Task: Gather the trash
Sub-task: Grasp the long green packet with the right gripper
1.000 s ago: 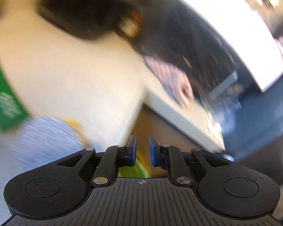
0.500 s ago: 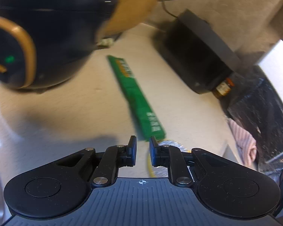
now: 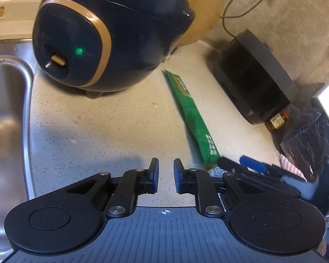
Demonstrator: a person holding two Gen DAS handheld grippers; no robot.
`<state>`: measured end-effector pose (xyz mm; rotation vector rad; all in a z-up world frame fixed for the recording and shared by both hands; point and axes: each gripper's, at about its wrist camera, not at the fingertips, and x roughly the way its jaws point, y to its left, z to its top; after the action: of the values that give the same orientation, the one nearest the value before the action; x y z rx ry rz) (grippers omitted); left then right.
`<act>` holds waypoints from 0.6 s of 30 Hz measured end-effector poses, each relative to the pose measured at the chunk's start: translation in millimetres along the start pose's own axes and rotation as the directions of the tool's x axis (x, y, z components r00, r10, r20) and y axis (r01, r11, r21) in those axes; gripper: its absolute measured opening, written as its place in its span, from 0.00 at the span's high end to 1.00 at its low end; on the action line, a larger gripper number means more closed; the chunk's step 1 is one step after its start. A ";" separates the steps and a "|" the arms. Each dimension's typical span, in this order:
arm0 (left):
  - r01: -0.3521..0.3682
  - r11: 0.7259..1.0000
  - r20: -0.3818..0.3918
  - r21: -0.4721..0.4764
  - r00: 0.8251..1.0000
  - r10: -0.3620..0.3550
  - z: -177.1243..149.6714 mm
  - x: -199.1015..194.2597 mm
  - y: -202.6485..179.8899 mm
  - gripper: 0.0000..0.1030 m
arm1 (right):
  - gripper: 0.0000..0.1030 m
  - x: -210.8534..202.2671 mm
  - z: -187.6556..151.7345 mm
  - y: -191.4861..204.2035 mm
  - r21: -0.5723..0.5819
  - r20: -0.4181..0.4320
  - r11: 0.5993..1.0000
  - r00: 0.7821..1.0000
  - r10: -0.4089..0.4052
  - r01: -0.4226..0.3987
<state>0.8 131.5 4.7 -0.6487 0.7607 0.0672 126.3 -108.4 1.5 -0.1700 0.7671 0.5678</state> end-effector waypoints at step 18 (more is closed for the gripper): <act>-0.040 0.998 0.002 -0.050 0.999 0.041 -13.1 -14.5 20.7 0.84 | 0.75 41.7 21.2 11.1 -0.033 -0.086 0.999 0.996 0.015 -0.018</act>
<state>-23.8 143.2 -3.6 -0.6804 0.7713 0.1245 157.3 -74.2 -11.8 -0.2211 0.8429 0.5922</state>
